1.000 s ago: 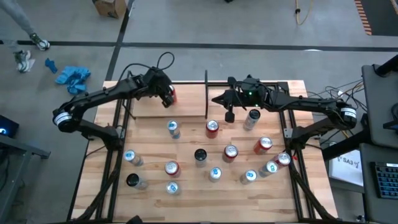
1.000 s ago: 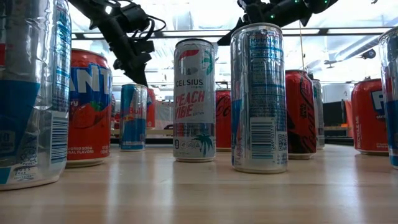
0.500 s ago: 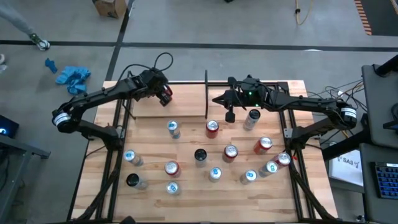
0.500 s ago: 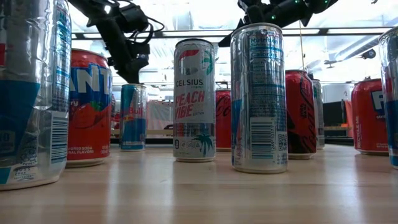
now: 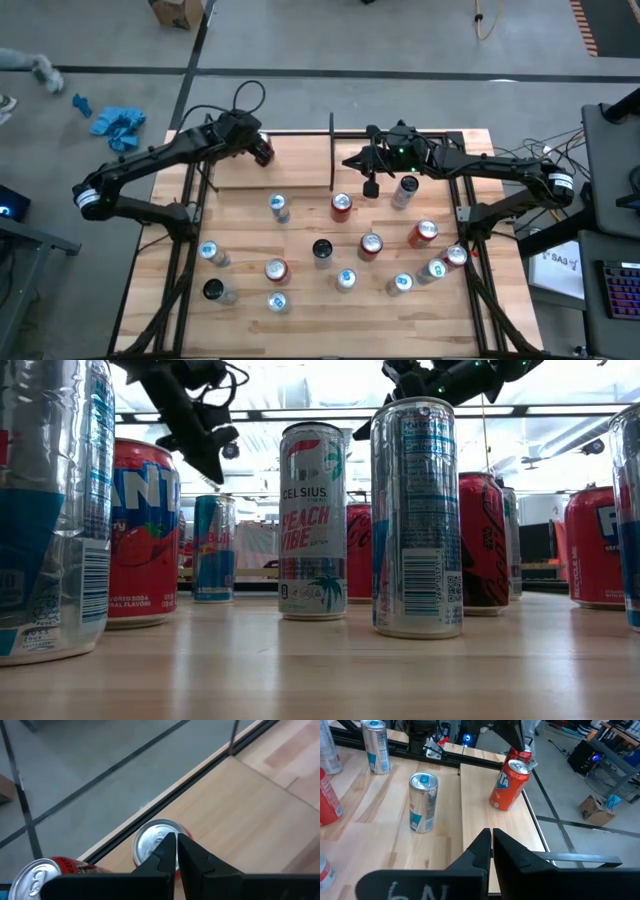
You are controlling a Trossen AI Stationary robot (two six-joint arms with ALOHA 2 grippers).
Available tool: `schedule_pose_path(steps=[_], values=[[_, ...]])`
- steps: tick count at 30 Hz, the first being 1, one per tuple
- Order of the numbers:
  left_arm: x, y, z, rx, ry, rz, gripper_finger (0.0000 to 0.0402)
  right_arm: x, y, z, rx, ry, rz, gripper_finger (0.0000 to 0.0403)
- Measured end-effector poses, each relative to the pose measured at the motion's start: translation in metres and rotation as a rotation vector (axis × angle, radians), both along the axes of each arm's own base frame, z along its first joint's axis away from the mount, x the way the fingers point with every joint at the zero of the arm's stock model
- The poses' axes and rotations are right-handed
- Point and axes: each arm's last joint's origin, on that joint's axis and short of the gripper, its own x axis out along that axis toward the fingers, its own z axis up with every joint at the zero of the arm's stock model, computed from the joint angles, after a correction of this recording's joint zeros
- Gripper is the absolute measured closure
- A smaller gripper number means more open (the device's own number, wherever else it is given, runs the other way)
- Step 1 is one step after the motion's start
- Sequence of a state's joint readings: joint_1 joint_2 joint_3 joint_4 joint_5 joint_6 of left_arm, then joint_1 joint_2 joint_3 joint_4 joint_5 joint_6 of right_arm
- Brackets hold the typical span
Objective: Place canned beverage on shelf
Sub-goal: Put the red soda can on the shelf
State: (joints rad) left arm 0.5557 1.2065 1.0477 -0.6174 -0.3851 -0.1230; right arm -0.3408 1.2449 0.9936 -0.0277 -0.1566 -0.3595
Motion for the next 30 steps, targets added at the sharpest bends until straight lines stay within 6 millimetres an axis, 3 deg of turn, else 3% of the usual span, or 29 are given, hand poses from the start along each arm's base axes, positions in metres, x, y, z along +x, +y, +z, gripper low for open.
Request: schedule_pose_path(steps=[12, 30], values=[[0.016, -0.021, -0.004, -0.018, 0.000, -0.090, 0.0402, 0.000, 0.000, -0.002, -0.010, 0.007, 0.004, 0.0394], [0.035, -0.007, -0.038, -0.025, 0.195, -0.049, 0.0402, 0.000, 0.000, -0.003, -0.013, 0.009, 0.006, 0.0394]])
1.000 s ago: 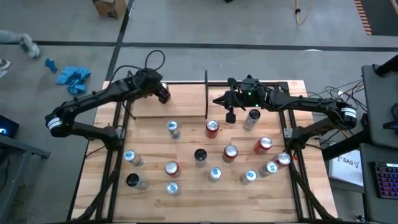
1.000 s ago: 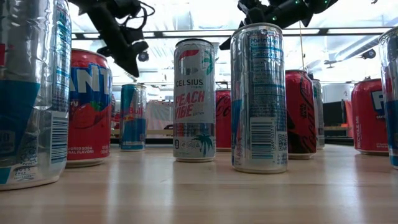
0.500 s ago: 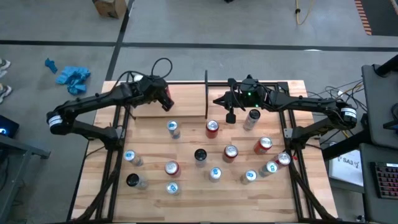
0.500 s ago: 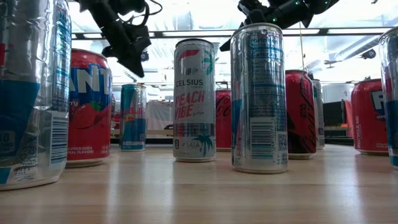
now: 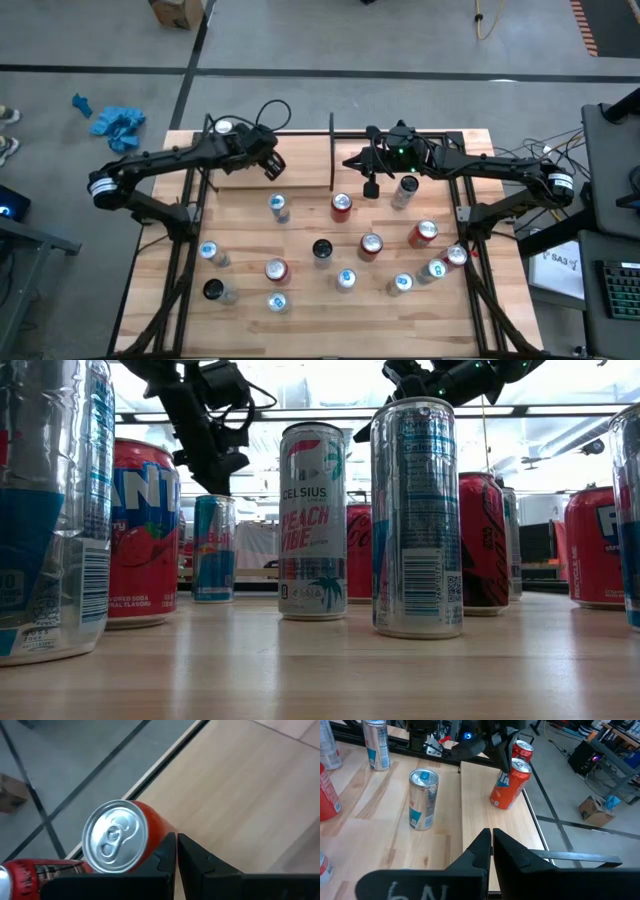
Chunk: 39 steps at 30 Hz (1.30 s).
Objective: Place canned beverage on shelf
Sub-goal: Put the red soda can on the shelf
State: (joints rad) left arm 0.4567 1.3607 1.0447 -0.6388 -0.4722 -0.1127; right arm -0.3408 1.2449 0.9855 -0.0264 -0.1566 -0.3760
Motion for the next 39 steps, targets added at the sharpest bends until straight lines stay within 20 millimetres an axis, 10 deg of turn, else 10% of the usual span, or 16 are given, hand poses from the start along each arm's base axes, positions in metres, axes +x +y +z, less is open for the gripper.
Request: schedule_pose_path(steps=[39], values=[[-0.025, 0.026, -0.003, -0.014, 0.187, -0.023, 0.0402, -0.001, 0.000, -0.002, 0.005, 0.020, 0.000, 0.0394]])
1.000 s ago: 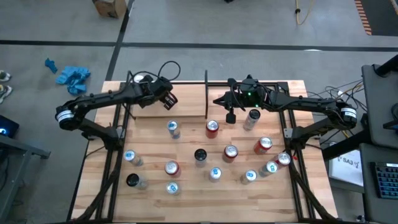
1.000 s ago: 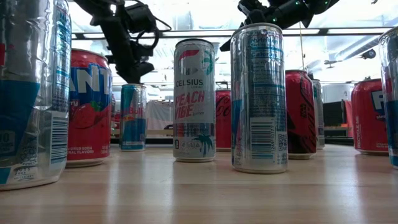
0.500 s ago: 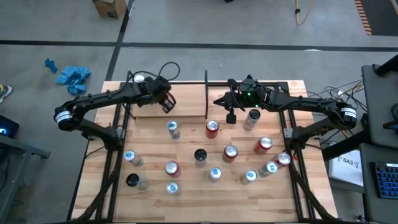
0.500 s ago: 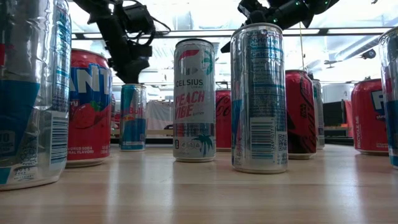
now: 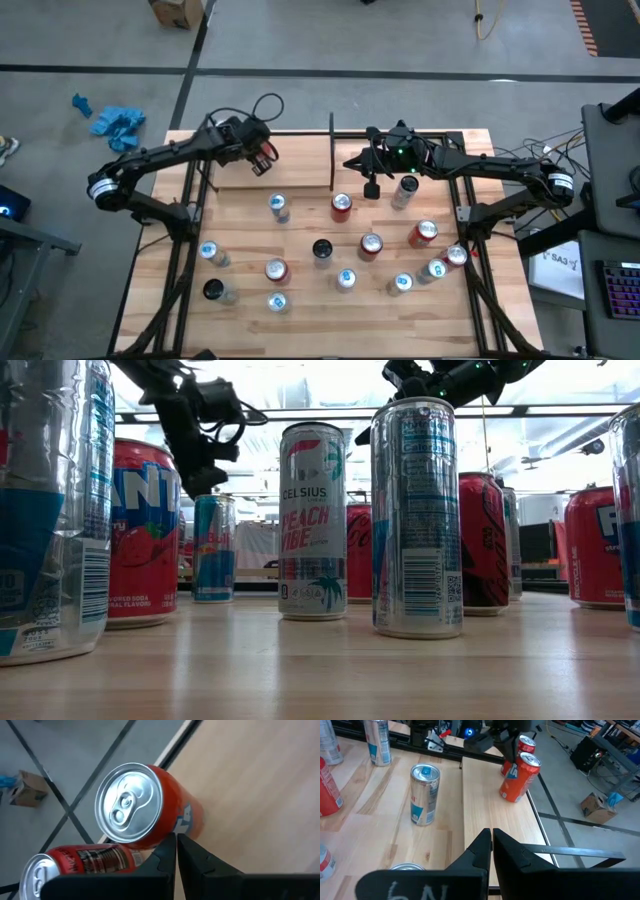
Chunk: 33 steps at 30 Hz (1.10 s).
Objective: Place canned beverage on shelf
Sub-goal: Put the red soda can on the shelf
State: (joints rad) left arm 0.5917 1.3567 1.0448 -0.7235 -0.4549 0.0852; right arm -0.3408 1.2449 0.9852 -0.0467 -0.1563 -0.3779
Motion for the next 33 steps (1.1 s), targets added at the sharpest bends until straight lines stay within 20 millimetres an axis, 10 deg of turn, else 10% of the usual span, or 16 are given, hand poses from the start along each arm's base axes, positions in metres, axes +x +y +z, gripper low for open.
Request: schedule_pose_path(steps=[17, 33], values=[[0.002, -0.002, 0.000, -0.016, -0.120, 0.141, 0.0402, 0.000, 0.000, 0.000, 0.000, 0.002, 0.000, 0.0394], [0.043, -0.070, 0.004, -0.009, -0.179, -0.165, 0.0402, 0.000, 0.000, -0.001, 0.012, 0.003, -0.005, 0.0394]])
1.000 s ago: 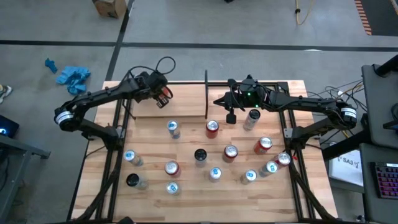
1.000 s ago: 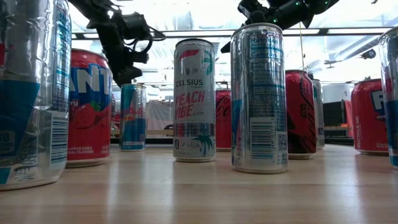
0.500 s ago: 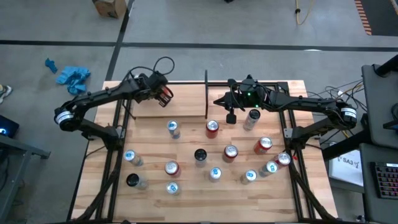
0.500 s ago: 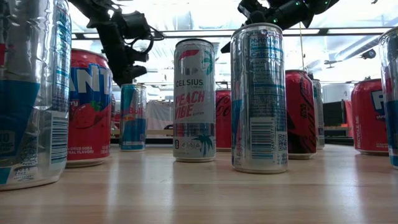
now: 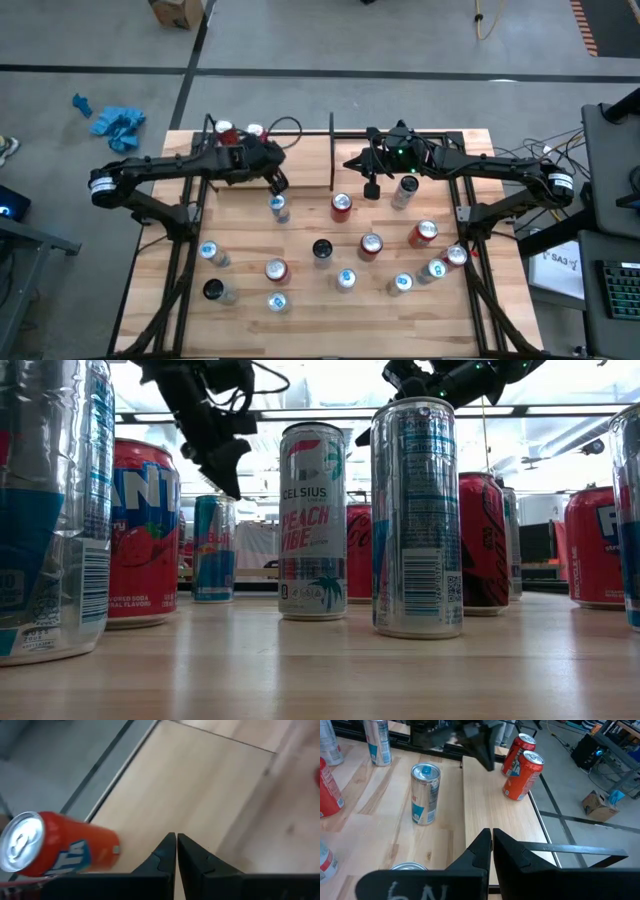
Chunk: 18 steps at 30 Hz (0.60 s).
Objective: Place canned beverage on shelf
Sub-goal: Put the red soda can on the shelf
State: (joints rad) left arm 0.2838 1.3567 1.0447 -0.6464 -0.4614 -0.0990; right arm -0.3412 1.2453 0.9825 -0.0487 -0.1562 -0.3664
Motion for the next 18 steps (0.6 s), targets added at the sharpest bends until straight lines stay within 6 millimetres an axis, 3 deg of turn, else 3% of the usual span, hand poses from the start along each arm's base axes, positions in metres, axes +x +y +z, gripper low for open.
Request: schedule_pose_path(steps=[9, 18], values=[[0.007, -0.021, -0.004, -0.043, -0.014, -0.171, 0.0402, 0.000, 0.000, -0.002, -0.002, 0.005, 0.002, 0.0394], [-0.009, -0.023, -0.010, 0.001, -0.093, -0.207, 0.0402, 0.000, 0.000, -0.002, -0.008, 0.006, 0.004, 0.0394]])
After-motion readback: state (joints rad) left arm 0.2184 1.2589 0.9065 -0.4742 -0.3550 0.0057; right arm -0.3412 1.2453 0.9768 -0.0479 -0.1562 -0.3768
